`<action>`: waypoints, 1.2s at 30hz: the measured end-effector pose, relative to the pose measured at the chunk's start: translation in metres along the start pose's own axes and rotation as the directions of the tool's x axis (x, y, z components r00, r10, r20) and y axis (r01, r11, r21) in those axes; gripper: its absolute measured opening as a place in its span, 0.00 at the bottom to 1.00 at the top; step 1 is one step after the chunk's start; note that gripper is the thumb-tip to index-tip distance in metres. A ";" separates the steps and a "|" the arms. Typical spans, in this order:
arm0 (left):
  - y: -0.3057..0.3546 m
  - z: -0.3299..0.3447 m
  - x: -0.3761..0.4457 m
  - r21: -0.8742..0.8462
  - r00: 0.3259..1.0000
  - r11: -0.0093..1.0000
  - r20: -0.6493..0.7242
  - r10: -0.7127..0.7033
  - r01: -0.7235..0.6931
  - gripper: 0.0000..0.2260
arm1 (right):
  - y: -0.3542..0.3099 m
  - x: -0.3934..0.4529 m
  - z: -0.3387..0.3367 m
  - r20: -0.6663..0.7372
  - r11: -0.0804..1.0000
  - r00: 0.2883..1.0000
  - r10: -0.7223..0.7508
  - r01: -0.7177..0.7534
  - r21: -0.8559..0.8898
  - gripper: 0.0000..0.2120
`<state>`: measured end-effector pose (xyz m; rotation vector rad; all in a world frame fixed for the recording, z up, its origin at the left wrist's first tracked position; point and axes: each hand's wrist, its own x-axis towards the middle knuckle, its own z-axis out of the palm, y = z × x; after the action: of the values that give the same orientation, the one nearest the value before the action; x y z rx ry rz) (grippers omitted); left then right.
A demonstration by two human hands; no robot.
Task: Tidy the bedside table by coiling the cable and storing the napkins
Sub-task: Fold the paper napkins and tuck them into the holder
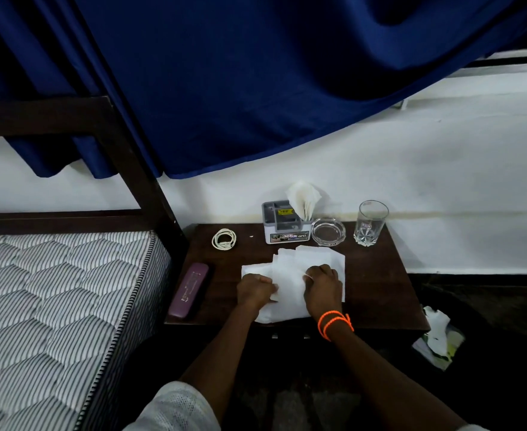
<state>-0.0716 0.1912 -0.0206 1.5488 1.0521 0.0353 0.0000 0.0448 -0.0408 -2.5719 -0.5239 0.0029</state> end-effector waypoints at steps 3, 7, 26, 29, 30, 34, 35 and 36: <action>0.000 0.001 0.001 0.028 1.000 0.999 -0.003 0.024 -0.024 0.06 | -0.007 -0.006 0.001 -0.060 0.992 0.990 -0.125 0.124 -0.013 0.04; -0.004 0.001 0.002 0.096 0.998 0.994 -0.013 0.055 -0.054 0.06 | -0.011 -0.013 0.008 0.025 0.976 0.977 -0.209 0.211 -0.054 0.05; -0.007 -0.002 0.007 0.171 0.999 0.984 0.032 0.040 -0.045 0.05 | -0.017 -0.015 0.011 0.041 0.989 0.989 -0.143 0.144 -0.023 0.07; -0.007 -0.002 0.007 0.155 1.000 0.987 0.016 0.027 -0.029 0.04 | -0.019 -0.018 0.009 0.024 0.980 0.980 -0.198 0.198 0.007 0.08; -0.007 -0.002 0.009 0.162 1.000 0.987 0.011 0.021 -0.022 0.06 | -0.020 -0.018 0.010 0.048 0.975 0.974 -0.222 0.222 0.002 0.09; -0.008 -0.001 0.015 0.127 1.000 0.992 -0.006 0.029 -0.028 0.21 | -0.025 -0.023 0.014 0.116 0.961 0.955 -0.271 0.276 -0.020 0.11; -0.009 -0.001 0.015 0.123 0.999 0.992 0.000 0.039 -0.039 0.22 | -0.025 -0.024 0.014 0.112 0.961 0.956 -0.272 0.275 -0.006 0.11; -0.009 0.000 0.015 0.122 0.999 0.991 0.010 0.052 -0.053 0.22 | -0.025 -0.025 0.015 0.101 0.962 0.957 -0.273 0.273 0.017 0.11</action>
<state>-0.0684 0.1998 -0.0358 1.6864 1.0238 0.0016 -0.0342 0.0625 -0.0441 -2.4849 -0.9135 0.0397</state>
